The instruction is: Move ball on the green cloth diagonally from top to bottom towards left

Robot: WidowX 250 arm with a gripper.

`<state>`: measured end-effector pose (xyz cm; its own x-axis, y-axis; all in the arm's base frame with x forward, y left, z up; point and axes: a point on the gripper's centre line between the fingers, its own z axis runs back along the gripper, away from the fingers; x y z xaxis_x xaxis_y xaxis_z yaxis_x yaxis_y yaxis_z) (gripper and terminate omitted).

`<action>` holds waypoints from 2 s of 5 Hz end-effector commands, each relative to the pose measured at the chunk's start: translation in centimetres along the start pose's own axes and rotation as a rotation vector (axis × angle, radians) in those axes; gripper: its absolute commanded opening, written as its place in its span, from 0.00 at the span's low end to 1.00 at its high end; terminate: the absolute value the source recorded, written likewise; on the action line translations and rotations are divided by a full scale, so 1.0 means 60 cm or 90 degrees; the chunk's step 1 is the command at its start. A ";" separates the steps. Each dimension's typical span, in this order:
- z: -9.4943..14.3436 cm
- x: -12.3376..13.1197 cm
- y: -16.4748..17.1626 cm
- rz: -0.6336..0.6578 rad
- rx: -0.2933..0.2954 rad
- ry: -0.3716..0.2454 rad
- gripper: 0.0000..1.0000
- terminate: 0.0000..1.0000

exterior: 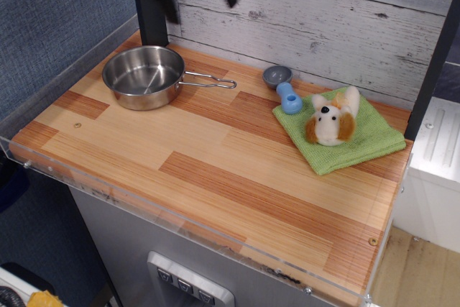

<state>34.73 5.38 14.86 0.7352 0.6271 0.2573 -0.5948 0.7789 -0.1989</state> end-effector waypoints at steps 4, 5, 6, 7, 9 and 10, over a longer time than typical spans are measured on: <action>-0.049 -0.127 -0.134 -0.231 -0.042 0.035 1.00 0.00; -0.089 -0.142 -0.129 -0.251 -0.034 0.056 1.00 0.00; -0.120 -0.152 -0.124 -0.267 -0.018 0.071 1.00 0.00; -0.142 -0.154 -0.134 -0.285 0.000 0.079 1.00 0.00; -0.155 -0.152 -0.158 -0.288 0.001 0.076 1.00 0.00; -0.163 -0.154 -0.159 -0.290 -0.002 0.081 1.00 0.00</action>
<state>36.81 -7.77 3.74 0.9638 0.2149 0.1580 -0.2051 0.9757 -0.0766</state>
